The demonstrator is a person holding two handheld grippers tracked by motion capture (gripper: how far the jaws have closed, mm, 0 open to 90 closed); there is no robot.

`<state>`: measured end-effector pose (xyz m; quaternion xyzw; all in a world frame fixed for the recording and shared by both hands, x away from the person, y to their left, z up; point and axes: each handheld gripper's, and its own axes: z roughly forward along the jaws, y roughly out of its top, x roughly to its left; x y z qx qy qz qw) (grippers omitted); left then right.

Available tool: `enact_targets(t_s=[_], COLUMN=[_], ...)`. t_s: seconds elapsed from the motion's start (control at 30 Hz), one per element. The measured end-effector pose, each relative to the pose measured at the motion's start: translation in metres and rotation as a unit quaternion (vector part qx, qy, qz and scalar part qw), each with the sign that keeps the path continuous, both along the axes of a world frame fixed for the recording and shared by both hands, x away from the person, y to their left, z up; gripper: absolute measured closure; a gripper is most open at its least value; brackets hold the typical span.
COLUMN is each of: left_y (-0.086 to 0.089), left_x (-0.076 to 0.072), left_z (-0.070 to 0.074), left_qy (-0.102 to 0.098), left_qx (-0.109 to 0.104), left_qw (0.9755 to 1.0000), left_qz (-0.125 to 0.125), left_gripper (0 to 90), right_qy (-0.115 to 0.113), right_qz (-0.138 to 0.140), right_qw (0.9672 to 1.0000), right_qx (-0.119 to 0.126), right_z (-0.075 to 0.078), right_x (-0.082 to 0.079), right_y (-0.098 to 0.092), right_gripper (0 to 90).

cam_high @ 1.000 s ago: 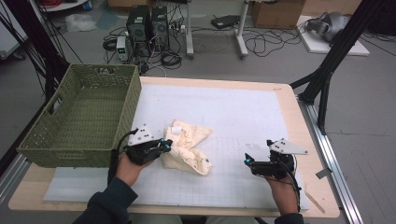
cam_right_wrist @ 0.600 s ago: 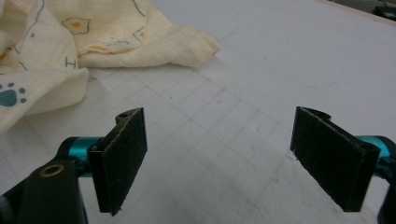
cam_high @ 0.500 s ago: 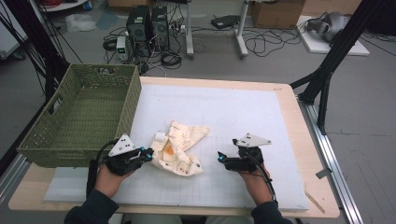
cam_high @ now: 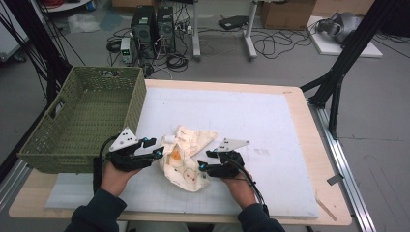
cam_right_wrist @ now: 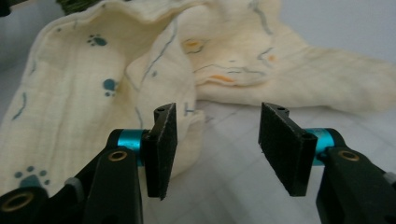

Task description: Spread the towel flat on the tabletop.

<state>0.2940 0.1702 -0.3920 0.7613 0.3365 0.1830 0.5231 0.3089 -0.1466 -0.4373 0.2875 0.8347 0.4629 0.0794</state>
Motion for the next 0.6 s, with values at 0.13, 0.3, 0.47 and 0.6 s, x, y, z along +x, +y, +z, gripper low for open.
enact_targets(t_s=[0.13, 0.3, 0.47, 0.6], left_y=[-0.003, -0.005, -0.003, -0.002], left_x=[0.004, 0.007, 0.01, 0.012], left_z=[0.0, -0.001, -0.004, -0.005], left_qy=[-0.004, -0.004, -0.002, -0.001], left_qx=[-0.004, -0.006, -0.011, -0.013], left_qw=[1.0, 0.9999, 0.9998, 0.9997], left_qz=[0.005, 0.009, 0.017, 0.022], left_gripper=[52.4, 52.4, 52.6, 52.5], right_qy=[0.02, 0.015, -0.014, -0.029], right_qz=[0.032, 0.043, 0.051, 0.04], right_qw=[0.9978, 0.9973, 0.9957, 0.996], right_qx=[-0.055, -0.058, -0.077, -0.075], right_z=[-0.012, -0.011, -0.008, -0.001], right_x=[-0.001, -0.004, -0.01, -0.016], right_y=[0.014, 0.017, 0.019, 0.004], right_gripper=[56.6, 78.1, 87.5, 87.9])
